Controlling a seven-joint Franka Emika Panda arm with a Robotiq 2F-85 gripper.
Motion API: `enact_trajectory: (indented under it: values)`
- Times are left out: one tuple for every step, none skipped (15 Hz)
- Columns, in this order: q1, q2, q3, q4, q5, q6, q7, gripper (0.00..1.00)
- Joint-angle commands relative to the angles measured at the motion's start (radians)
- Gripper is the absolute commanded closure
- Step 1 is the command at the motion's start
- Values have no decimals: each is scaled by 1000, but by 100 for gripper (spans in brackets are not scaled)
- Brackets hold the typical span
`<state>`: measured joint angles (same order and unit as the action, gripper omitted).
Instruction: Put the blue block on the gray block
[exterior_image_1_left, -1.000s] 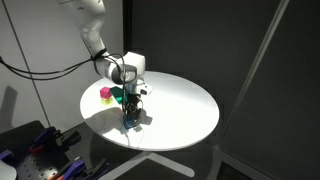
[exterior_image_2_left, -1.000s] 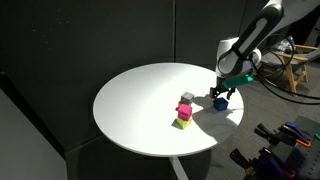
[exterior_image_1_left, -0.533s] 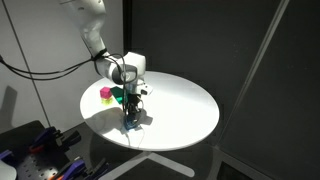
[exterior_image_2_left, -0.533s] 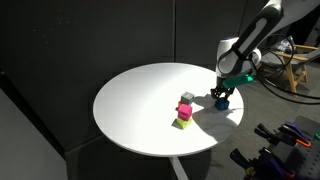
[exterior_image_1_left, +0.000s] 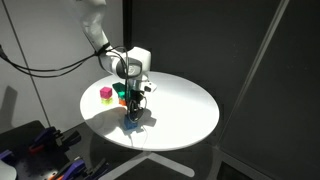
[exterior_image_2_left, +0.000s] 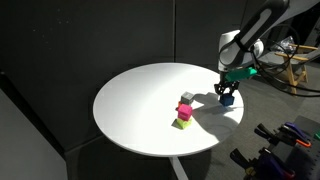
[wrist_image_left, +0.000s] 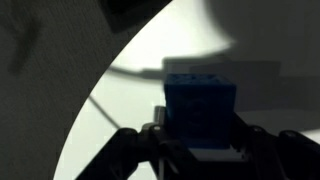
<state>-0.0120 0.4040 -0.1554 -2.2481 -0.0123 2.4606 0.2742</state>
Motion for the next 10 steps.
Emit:
enact_trajectory:
  values:
    - [2, -91, -8, 8, -33, -125, 4, 69]
    - [2, -110, -8, 12, -41, -151, 10, 69]
    - [1, -131, -5, 16, -46, -181, 11, 69]
    - [-1, -149, -2, 22, -52, -205, 8, 69]
    - [-2, -167, 3, 28, -55, -225, 5, 69]
    - [-3, -182, 7, 35, -62, -240, 0, 69]
    - [-3, -195, 13, 44, -66, -260, -7, 69]
    - [-1, -200, 20, 57, -68, -276, -7, 69]
    - [1, -200, 28, 73, -68, -293, -3, 69]
    - [1, -198, 37, 90, -63, -311, -6, 69]
